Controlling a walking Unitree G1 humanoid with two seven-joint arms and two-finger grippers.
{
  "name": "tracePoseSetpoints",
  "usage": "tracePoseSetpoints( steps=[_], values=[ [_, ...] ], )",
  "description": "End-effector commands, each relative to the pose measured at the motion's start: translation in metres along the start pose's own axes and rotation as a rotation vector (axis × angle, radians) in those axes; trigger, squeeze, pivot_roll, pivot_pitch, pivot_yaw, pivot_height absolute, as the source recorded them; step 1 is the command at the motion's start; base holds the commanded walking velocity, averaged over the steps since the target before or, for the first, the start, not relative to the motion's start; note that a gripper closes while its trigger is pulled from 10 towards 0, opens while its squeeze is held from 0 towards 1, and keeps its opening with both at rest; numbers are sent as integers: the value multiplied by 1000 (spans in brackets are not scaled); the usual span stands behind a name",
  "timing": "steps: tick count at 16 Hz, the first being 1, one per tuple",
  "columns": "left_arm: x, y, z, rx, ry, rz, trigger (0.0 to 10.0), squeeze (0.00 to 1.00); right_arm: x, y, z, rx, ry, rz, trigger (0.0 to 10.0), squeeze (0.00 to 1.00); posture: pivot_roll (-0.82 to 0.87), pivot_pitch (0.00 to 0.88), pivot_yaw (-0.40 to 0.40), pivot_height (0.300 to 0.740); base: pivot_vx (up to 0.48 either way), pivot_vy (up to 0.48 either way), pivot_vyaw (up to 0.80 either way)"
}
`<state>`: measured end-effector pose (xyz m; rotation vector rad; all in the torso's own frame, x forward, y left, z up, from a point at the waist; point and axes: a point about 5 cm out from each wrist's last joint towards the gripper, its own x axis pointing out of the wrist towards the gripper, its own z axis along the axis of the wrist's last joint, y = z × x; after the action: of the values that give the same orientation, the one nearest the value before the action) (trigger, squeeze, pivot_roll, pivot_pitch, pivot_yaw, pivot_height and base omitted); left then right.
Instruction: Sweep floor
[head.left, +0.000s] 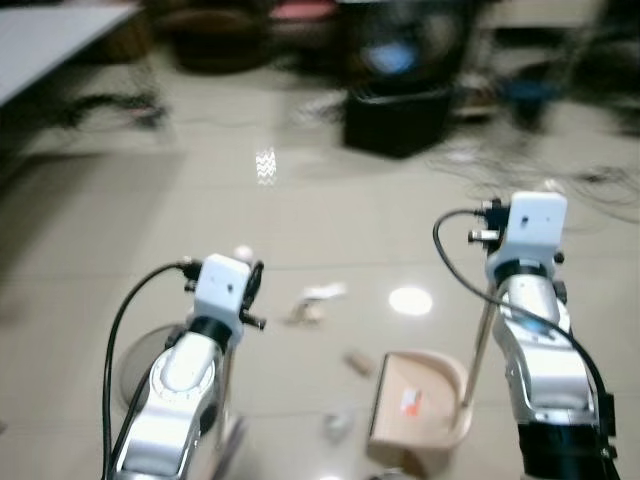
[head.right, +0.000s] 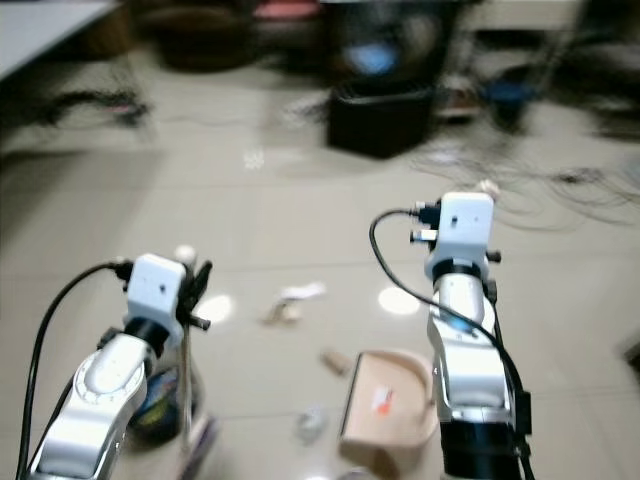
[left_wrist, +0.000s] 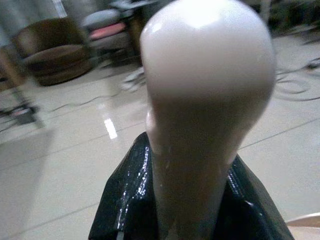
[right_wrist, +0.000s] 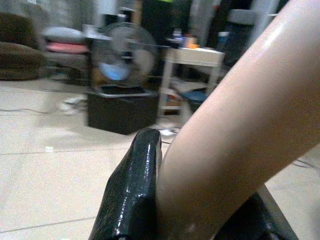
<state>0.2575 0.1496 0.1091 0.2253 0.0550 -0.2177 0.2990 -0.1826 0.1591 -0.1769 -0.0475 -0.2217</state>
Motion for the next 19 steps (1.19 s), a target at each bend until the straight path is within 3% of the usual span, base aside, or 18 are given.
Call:
tracePoseSetpoints(
  steps=[1, 5, 7, 17, 19],
  values=[
    [3, 4, 12, 18, -66, 10, 10000, 0, 1, 2, 12, 25, -38, 6, 10000, 0, -87, 0, 30, 740, 0, 0, -800],
    [2, 3, 14, 13, -78, 8, 10000, 0, 1, 8, 10, 29, -30, 35, 10000, 0, -88, 0, 28, 740, 133, 0, -800],
    [2, 3, 15, 13, -84, 12, 10000, 0, 0, 14, 8, 15, -28, 74, 10000, 0, -85, 0, 28, 740, 292, 0, 0],
    [2, 3, 13, 26, -78, 5, 10000, 0, -2, 18, 4, 47, -9, 98, 10000, 0, -80, 0, 35, 740, 335, 0, 0],
    [1, 4, 11, 30, -70, 18, 10000, 0, -3, 20, 2, 66, 1, 118, 10000, 0, -77, 0, 35, 740, 0, 0, 0]
  ],
)
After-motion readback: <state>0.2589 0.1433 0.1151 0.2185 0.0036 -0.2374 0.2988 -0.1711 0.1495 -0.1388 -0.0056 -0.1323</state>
